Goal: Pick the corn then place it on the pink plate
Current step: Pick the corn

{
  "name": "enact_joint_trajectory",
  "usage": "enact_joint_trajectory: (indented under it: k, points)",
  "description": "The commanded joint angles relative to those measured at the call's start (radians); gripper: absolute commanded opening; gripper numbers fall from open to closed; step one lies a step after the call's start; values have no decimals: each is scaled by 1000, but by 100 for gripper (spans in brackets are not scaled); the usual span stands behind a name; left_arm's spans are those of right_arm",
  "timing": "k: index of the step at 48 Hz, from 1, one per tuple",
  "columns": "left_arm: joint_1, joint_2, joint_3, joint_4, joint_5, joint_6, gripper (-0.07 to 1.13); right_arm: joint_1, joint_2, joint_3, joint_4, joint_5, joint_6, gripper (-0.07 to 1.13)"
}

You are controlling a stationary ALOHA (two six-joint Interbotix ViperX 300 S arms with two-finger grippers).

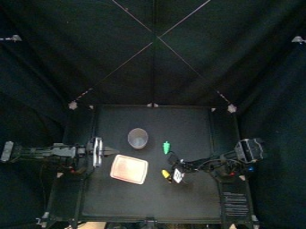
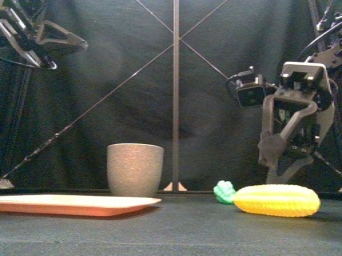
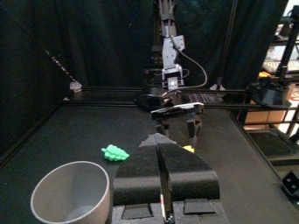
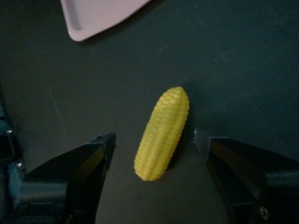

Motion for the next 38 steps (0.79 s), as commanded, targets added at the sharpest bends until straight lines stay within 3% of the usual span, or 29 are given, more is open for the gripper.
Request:
enact_joint_trajectory:
  k: [1, 20, 38]
  points:
    - [-2, 3, -15, 0, -6, 0, -2, 5, 18, -32, 3, 18, 0, 103]
    - [-2, 2, -15, 2, -5, 2, -2, 8, 61, -91, -6, 94, -2, 99]
    - [0, 2, -15, 2, -5, 2, -2, 3, 89, -132, -26, 97, -3, 65]
